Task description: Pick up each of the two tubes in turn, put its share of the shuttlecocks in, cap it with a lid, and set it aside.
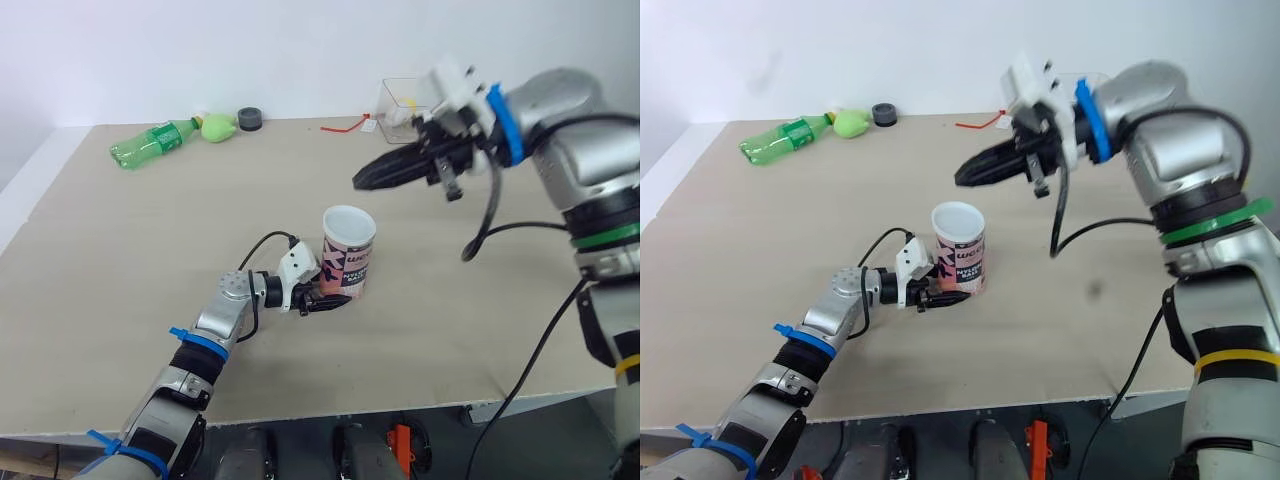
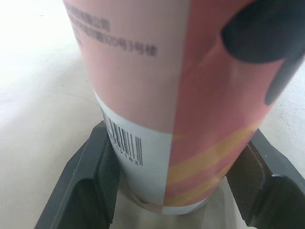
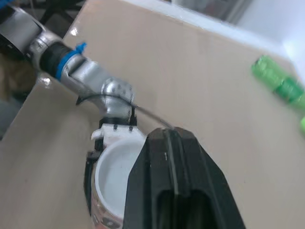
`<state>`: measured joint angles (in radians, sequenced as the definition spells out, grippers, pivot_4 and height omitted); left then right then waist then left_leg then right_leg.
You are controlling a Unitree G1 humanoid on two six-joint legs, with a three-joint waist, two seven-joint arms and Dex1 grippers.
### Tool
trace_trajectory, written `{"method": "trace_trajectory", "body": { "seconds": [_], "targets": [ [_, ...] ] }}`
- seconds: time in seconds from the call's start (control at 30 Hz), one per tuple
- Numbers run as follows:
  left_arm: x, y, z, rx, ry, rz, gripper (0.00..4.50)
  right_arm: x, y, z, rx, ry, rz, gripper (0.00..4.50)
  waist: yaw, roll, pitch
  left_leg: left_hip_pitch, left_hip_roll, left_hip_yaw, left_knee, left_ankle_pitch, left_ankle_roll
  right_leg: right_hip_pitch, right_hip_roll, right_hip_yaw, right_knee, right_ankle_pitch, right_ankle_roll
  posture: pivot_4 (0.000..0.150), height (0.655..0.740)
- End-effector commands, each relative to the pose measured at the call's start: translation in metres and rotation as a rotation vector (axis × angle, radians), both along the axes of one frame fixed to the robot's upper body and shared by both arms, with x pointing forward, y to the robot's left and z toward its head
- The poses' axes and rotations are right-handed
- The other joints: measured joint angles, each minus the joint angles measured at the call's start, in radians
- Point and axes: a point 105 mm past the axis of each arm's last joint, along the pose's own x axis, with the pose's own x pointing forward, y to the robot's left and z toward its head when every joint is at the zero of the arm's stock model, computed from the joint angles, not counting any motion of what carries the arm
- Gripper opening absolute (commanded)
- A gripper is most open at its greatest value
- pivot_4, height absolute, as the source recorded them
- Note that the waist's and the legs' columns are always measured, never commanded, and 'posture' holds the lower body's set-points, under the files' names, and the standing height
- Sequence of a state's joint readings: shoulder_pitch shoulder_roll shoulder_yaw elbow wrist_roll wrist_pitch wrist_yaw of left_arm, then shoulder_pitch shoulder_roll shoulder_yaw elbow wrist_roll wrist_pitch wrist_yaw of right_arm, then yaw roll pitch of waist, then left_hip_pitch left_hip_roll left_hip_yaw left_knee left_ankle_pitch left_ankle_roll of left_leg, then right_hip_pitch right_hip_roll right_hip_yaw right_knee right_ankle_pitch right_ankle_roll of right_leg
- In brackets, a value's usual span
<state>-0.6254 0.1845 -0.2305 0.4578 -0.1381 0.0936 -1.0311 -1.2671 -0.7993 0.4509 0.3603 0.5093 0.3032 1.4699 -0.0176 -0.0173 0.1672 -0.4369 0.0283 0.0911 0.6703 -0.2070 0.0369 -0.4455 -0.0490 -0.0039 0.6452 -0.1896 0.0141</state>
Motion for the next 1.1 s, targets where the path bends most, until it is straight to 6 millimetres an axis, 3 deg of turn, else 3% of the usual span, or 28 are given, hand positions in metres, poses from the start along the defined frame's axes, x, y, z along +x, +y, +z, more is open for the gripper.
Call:
{"method": "trace_trajectory", "body": {
  "seconds": [0.03,0.47,0.7,1.1],
  "targets": [
    [0.001,0.000,0.005,0.000,-0.016,-0.004,2.69,-0.003,0.002,0.009,0.010,-0.083,0.002,0.04,0.000,0.000,0.000,0.000,0.000,0.000,0.000,0.000,0.000,0.000,0.002,0.000,0.000,0.000,0.000,0.150,0.7400],
    [0.000,0.001,0.003,0.000,-0.019,-0.001,2.69,-0.002,0.008,-0.027,-0.136,-0.107,0.080,0.04,0.000,0.000,0.000,-0.001,0.000,0.000,0.001,0.000,0.000,-0.001,0.005,0.001,0.000,0.000,0.002,0.150,0.7400],
    [0.000,0.002,0.003,0.000,-0.017,0.004,2.69,0.002,-0.001,-0.048,-0.245,-0.114,0.091,0.04,0.000,0.000,0.000,0.000,0.000,-0.001,0.001,0.000,0.000,0.000,0.005,0.002,0.000,0.000,0.003,0.150,0.7400],
    [0.000,0.003,0.001,0.004,-0.009,0.008,2.69,0.001,-0.005,-0.063,-0.316,-0.127,0.122,0.04,-0.001,0.000,0.000,0.004,0.001,-0.001,0.000,0.000,0.000,0.003,0.006,0.001,0.000,-0.001,0.002,0.150,0.7400]
  ]
}}
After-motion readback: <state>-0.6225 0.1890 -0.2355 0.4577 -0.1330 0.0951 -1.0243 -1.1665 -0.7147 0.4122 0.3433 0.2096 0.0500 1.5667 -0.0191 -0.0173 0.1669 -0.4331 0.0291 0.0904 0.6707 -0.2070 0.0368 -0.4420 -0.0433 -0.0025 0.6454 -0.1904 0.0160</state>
